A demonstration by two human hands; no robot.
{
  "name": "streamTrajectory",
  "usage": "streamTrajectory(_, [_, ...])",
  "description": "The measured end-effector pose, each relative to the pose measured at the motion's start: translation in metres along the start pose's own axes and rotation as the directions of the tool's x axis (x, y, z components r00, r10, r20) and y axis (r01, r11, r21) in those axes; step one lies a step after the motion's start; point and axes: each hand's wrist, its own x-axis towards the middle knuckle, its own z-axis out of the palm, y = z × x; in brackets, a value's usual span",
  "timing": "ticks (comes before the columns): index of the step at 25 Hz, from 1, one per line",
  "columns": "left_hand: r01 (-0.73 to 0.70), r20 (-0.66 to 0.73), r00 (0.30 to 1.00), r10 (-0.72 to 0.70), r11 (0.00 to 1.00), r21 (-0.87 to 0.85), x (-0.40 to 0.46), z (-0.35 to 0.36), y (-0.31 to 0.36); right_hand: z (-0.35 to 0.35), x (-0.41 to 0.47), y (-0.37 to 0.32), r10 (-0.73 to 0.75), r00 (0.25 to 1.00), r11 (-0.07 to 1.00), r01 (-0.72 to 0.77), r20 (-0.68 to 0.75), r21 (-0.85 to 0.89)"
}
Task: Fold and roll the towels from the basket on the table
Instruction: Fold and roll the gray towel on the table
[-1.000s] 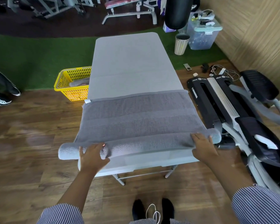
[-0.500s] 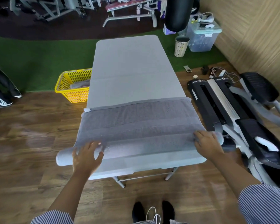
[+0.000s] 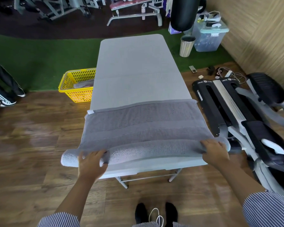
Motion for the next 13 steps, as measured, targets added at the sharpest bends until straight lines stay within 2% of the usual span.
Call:
streamTrajectory(3, [-0.083, -0.085, 0.993, 0.087, 0.995, 0.049, 0.0, -0.006, -0.015, -0.02, 0.001, -0.003, 0.024, 0.997, 0.997, -0.019, 0.069, -0.073])
streamTrajectory(5, [-0.069, -0.095, 0.993, 0.072, 0.997, 0.044, 0.006, -0.009, -0.018, -0.018, 0.005, -0.001, -0.02, 0.999, 0.997, 0.018, -0.028, -0.069])
streamTrajectory(7, [-0.036, -0.093, 0.995, 0.036, 0.999, 0.001, 0.008, -0.005, -0.013, -0.011, 0.008, -0.002, -0.062, 0.991, 0.997, 0.068, -0.122, 0.047])
streamTrajectory(10, [-0.001, -0.039, 0.999, -0.002, 0.997, -0.071, 0.0, 0.008, -0.007, -0.003, 0.005, -0.005, -0.064, 0.998, 0.99, 0.061, 0.02, 0.129])
streamTrajectory(13, [0.031, 0.06, 0.998, -0.027, 0.997, -0.077, -0.005, 0.011, -0.005, -0.002, 0.002, -0.005, -0.072, 0.996, 0.993, 0.068, 0.044, 0.093])
